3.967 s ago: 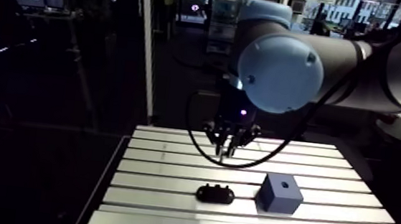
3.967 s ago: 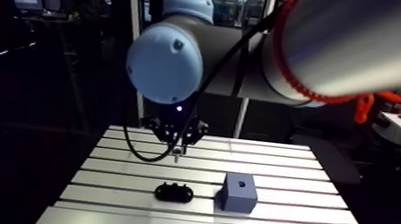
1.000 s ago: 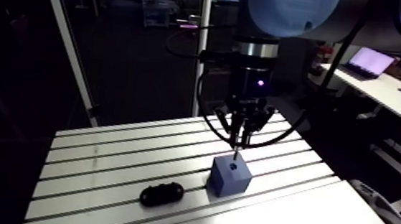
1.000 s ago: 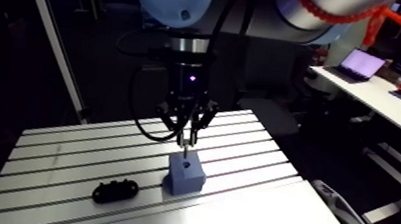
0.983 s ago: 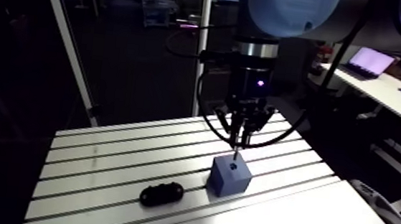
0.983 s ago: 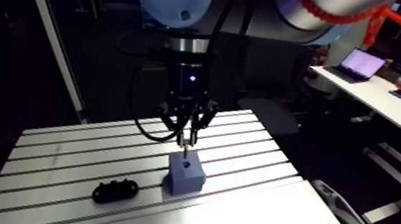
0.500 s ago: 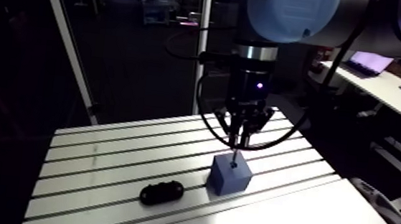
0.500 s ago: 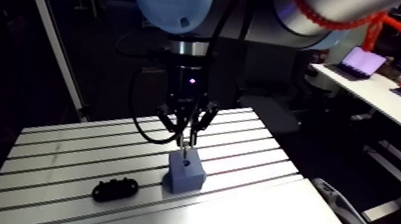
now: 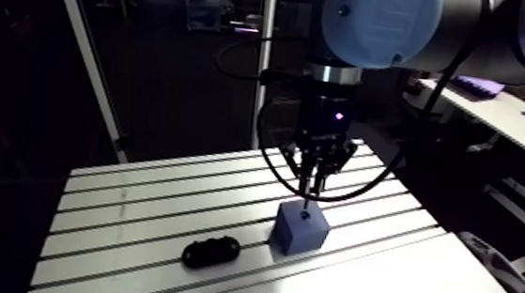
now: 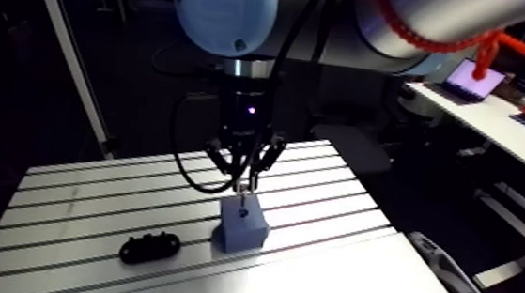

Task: Pick up the M10 bolt and insert it into the hex recess until seated.

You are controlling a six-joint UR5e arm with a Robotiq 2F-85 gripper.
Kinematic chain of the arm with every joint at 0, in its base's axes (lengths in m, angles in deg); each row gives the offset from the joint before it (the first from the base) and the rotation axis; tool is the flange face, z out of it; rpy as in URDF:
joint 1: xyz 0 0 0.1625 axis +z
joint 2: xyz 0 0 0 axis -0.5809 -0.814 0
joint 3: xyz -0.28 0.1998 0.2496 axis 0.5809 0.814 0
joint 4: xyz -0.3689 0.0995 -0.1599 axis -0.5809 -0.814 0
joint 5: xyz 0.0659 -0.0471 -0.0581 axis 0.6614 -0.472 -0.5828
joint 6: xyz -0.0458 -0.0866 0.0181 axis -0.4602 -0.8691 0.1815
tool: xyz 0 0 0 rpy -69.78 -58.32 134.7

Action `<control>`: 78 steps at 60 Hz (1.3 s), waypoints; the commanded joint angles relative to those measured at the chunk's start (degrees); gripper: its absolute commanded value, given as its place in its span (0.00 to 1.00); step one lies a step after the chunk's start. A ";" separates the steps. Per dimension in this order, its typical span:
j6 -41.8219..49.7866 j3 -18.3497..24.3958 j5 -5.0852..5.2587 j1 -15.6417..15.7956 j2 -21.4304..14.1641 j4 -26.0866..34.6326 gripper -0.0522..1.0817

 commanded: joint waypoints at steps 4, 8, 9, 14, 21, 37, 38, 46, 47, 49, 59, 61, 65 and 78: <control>-0.07 -0.07 0.32 -0.26 0.67 0.10 0.99; -0.07 -0.07 0.32 -0.27 0.67 0.44 0.99; -0.07 -0.07 0.32 -0.27 0.67 0.44 0.99; -0.07 0.17 0.32 -0.27 0.67 0.89 0.99; -0.07 0.53 0.32 -0.27 0.67 1.57 0.99; -0.07 0.29 0.23 -0.27 0.76 1.72 0.99; -0.07 0.29 0.23 -0.27 0.76 1.72 0.99; -0.07 0.02 0.14 -0.27 0.76 1.54 0.99; -0.07 -0.06 0.07 -0.27 0.76 1.53 0.99; -0.07 -0.07 0.06 -0.27 0.76 1.45 0.99; -0.07 -0.16 -0.03 -0.43 1.07 1.27 0.99; -0.07 -0.16 -0.03 -0.59 1.18 1.26 0.99; -0.07 -0.16 -0.03 -0.71 1.20 1.26 0.99; -0.07 -0.32 -0.12 -0.71 1.38 1.17 0.99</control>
